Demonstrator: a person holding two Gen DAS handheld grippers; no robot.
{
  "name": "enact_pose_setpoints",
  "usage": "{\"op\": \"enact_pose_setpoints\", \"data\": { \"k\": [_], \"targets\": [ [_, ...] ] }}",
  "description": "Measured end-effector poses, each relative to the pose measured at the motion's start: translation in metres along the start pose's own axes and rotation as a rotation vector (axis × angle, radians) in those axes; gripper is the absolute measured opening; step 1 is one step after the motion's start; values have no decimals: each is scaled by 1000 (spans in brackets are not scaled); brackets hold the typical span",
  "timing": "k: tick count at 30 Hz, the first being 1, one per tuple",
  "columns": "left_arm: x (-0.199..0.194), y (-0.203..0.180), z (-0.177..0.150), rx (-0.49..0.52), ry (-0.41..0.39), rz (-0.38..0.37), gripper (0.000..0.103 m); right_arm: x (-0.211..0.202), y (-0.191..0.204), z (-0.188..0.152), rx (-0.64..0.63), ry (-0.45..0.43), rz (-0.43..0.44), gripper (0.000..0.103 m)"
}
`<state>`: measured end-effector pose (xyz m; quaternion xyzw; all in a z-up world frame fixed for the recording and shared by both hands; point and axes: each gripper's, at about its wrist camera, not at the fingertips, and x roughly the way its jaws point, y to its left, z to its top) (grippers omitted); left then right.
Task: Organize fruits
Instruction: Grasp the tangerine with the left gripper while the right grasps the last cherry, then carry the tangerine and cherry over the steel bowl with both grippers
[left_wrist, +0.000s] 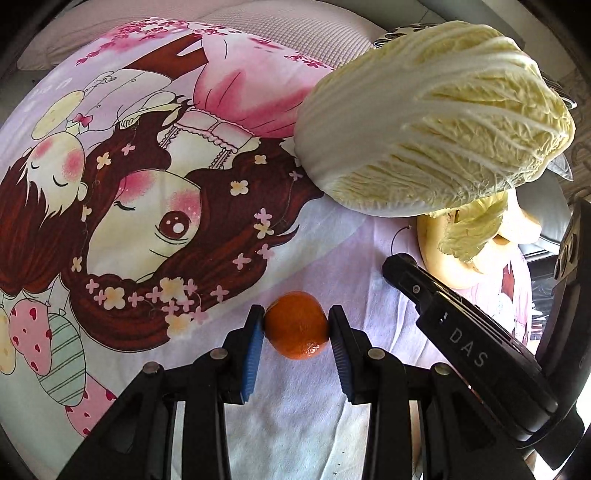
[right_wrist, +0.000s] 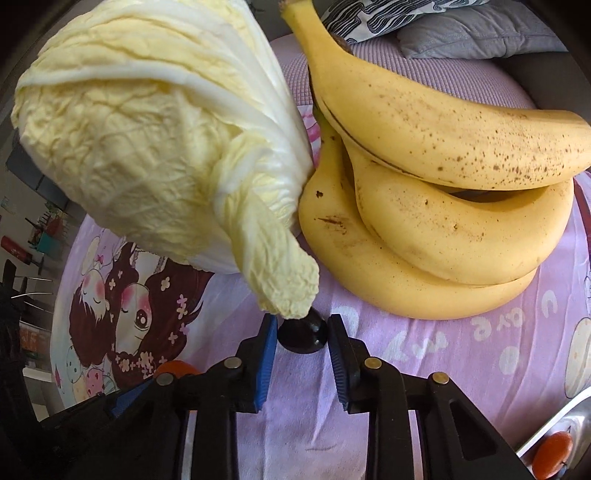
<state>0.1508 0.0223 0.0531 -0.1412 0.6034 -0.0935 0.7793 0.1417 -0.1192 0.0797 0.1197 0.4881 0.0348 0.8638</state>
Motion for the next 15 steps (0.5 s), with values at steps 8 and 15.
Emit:
{"op": "enact_pose_setpoints", "data": {
  "k": [8,15],
  "targets": [
    [-34,-9,-18,44,-28,-20,37,-45,-16,-33,38,-62,17,30],
    [-60,-49,-50,175,-68,-75,37,-113,-47,-81,86,-130,-20,30]
  ]
}}
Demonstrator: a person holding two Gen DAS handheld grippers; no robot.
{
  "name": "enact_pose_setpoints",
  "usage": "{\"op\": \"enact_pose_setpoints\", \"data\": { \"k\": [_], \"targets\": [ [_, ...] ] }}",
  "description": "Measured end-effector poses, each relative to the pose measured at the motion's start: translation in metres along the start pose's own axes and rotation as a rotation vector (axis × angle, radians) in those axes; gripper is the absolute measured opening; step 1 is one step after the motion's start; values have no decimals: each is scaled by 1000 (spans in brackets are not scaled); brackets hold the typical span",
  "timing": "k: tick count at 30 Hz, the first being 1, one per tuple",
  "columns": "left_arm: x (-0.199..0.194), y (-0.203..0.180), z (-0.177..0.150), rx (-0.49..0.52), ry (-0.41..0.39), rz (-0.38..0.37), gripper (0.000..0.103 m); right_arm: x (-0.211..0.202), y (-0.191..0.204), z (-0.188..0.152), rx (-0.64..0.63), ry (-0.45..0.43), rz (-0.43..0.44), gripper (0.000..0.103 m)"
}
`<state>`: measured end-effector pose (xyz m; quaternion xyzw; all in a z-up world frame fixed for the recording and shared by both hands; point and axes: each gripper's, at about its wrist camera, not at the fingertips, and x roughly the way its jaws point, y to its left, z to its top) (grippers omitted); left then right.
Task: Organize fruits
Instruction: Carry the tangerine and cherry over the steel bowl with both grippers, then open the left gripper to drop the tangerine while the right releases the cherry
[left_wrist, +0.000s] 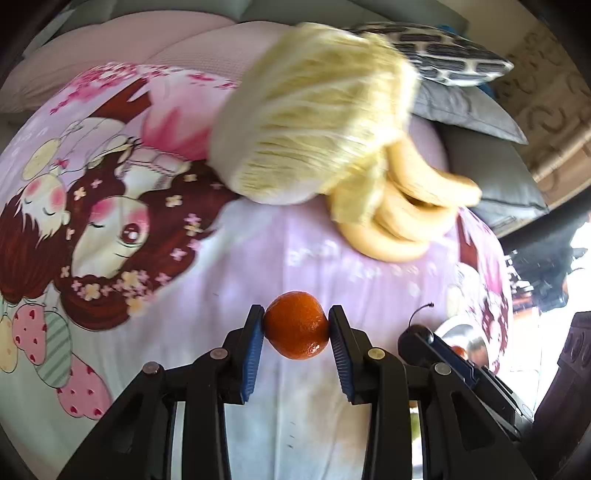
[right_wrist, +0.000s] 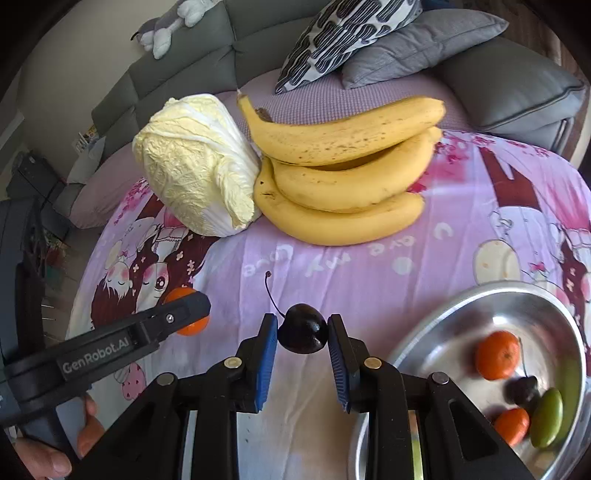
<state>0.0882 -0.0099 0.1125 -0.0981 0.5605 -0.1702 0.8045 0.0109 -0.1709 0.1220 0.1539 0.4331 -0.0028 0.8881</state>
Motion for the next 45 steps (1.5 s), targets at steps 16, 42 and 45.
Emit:
{"op": "enact_pose_setpoints", "data": {
  "k": [16,42,45],
  "targets": [
    [17,-123,-77,347,118,-101,37,-62,-93,-84,151,13,-148,30],
    [3,-93,-99,325,85,75,79,-51,-101,-116,170,89,-200,64],
    [-8,-77,-103,324,44,152,81,-54,-92,-119,141,80,-212,72]
  ]
}}
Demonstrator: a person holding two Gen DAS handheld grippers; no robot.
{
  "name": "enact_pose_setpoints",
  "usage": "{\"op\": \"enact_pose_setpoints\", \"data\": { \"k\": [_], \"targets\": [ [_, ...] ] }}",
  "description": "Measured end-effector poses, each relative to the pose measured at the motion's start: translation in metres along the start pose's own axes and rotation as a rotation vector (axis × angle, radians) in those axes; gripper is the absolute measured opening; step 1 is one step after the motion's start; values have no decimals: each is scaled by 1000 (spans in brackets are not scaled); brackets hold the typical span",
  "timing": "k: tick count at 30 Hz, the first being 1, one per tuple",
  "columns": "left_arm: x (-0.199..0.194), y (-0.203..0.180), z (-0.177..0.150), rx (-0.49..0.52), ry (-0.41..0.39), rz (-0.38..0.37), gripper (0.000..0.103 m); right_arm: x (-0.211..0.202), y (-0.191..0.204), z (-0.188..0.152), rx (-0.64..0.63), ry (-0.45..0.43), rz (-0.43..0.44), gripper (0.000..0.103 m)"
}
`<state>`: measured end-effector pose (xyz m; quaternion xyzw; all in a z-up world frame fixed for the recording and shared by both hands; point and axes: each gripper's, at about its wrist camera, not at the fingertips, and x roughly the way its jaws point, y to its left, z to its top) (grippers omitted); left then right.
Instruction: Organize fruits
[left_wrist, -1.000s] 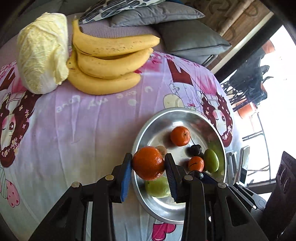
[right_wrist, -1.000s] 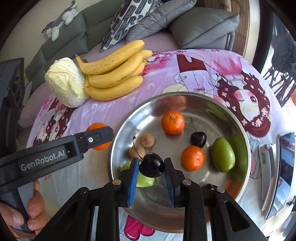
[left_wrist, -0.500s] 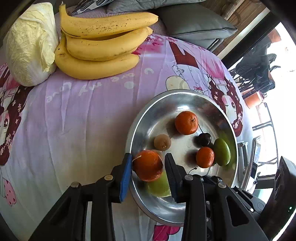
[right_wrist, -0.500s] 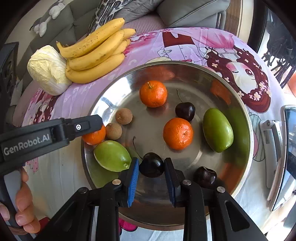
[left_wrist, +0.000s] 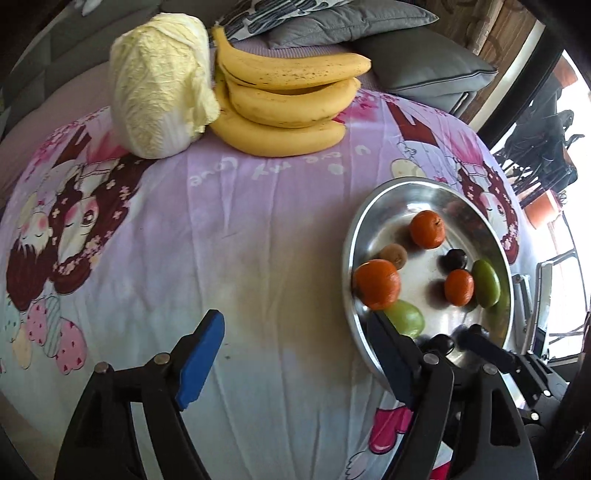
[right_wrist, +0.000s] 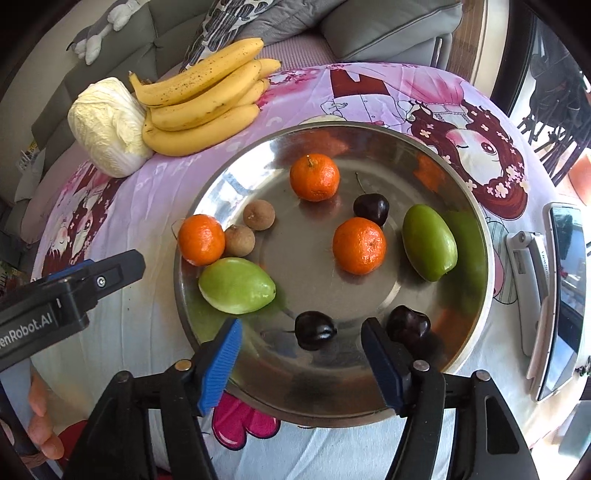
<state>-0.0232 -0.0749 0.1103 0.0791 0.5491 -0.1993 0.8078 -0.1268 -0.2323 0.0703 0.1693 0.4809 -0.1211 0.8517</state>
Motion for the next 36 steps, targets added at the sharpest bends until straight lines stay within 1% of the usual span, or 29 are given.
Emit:
{"op": "enact_pose_setpoints", "data": {
  "k": [1,3,5,7,11,14,20,23,26,36],
  "targets": [
    [-2,6,-3,-8,-2,14,81,-1,2,-2,-6,-3,-5,73],
    [-6,18,-9,-27,1,31,87,-4,9,-3,-17,-6,-10,80],
    [-8,28,-16,-39,5,53,90,-6,15,-5,-31,-11,-14,82],
    [-9,35,-24,-42,13,76,90,-9,23,-8,-47,-17,-19,84],
    [-9,44,-39,-42,29,106,90,-12,34,-12,-71,-26,-13,90],
    [-10,45,-48,-29,24,149,90,-13,39,-14,-80,-28,-13,91],
    [-14,48,-57,-41,12,207,90,-13,42,-17,-80,-30,-19,93],
    [-14,49,-59,-49,9,224,90,-12,41,-18,-78,-30,-26,102],
    [-11,50,-61,-56,18,250,90,-12,40,-19,-78,-31,-31,102],
    [-4,50,-64,-43,42,280,90,-9,39,-19,-74,-26,-28,103]
  ]
}}
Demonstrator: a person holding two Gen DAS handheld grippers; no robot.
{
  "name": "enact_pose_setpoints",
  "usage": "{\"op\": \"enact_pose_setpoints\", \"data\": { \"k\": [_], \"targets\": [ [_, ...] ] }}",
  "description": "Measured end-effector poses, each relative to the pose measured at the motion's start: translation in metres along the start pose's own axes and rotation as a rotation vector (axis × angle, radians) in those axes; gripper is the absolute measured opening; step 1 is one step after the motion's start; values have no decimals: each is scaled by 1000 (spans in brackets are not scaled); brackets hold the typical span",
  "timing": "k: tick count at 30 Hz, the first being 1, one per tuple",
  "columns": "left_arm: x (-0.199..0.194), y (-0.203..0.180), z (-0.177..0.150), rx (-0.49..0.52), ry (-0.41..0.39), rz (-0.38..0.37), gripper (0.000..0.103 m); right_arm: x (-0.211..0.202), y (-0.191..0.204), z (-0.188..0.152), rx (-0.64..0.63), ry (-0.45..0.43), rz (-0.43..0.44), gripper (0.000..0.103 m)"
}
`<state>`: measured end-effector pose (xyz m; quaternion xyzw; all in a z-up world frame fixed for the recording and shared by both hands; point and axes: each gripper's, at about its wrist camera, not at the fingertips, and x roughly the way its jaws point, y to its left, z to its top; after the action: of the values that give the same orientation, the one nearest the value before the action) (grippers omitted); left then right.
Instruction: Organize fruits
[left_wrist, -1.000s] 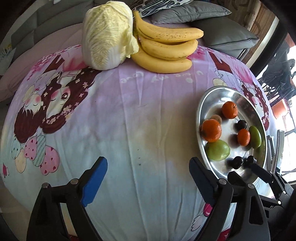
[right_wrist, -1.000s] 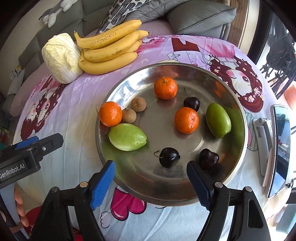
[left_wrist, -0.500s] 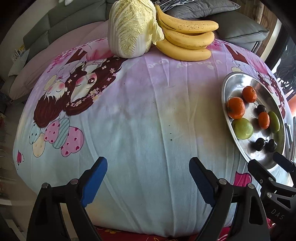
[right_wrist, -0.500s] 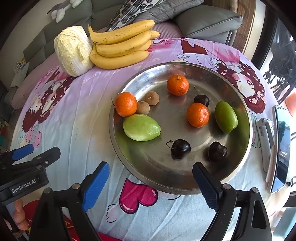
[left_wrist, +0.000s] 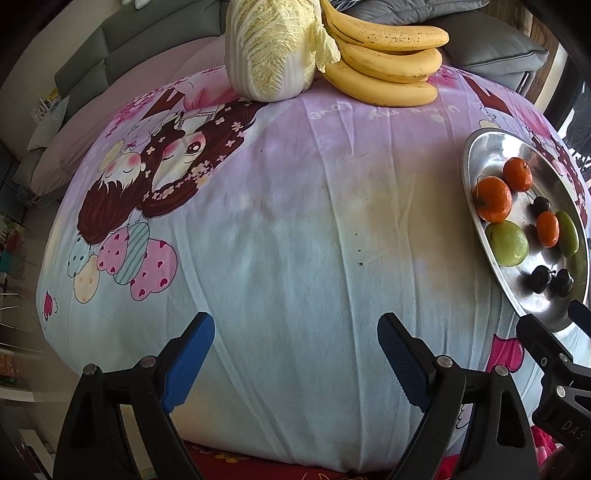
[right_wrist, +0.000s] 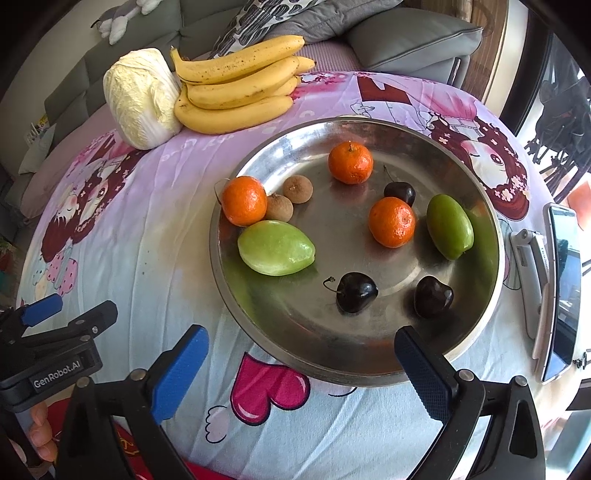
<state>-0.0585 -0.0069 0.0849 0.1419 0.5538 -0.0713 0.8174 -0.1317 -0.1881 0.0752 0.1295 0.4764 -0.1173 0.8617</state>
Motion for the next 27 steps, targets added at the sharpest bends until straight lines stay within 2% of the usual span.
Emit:
{"op": "enact_pose_setpoints", "data": {
  "k": [22,27],
  "targets": [
    [2,3,-1,4,6,5,90,2,-1,-1,8,9,-8,103],
    [-6,7,-3,-13,-31,-13,90,1,-1,-1,8,10,-11,103]
  ]
}}
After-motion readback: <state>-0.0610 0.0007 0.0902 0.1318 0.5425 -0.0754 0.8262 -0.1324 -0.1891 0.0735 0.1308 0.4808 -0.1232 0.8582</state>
